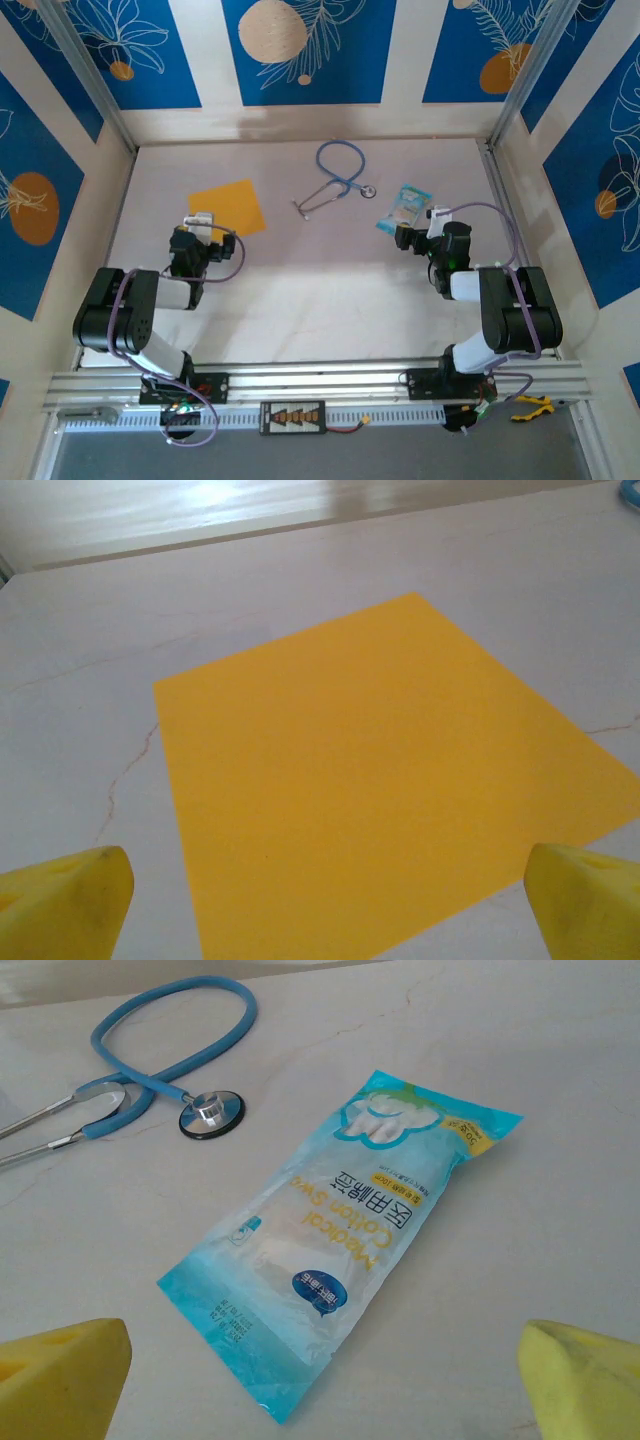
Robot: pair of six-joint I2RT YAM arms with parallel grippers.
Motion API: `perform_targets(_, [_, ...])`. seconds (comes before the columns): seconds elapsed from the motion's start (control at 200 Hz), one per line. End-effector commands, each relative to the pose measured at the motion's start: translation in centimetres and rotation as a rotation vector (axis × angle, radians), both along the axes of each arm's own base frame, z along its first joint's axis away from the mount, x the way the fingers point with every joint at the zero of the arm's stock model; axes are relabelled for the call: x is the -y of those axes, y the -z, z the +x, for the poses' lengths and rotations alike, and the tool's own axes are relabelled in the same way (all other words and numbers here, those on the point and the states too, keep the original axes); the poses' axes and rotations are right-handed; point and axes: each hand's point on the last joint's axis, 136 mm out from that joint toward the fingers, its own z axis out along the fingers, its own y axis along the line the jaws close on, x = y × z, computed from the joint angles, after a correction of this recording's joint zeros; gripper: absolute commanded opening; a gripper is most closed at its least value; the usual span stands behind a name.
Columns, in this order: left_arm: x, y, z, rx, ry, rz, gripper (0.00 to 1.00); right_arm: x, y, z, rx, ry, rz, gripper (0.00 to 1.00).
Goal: Fold a paper plane with a square sheet of paper (pick it up from the middle)
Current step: Move the square sheet of paper to the bottom-center of the table.
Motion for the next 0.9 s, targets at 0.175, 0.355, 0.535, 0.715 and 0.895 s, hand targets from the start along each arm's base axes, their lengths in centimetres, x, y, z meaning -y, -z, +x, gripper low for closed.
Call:
perform_targets(0.175, [0.58, -0.60, 0.47, 0.022, 0.028, 0.002, 1.00, -0.07, -1.26, 1.03, 0.045, -0.014, -0.006, 0.99])
perform_targets(0.355, [0.56, -0.59, 0.54, 0.018, 0.028, -0.002, 1.00, -0.04, -1.17, 1.02, 0.042, -0.014, -0.006, 0.99])
perform_targets(0.535, [0.51, -0.59, 0.55, 0.018, 0.028, -0.002, 1.00, -0.07, -1.18, 1.04, 0.042, -0.012, -0.009, 0.99])
perform_targets(0.715, [0.42, -0.55, 0.52, 0.018, 0.021, -0.001, 1.00, -0.07, -1.26, 1.09, 0.044, -0.014, -0.006, 0.99])
perform_targets(0.895, [0.34, -0.58, 0.49, 0.021, 0.018, 0.001, 1.00, -0.07, -1.18, 1.03, 0.042, -0.014, -0.006, 0.99])
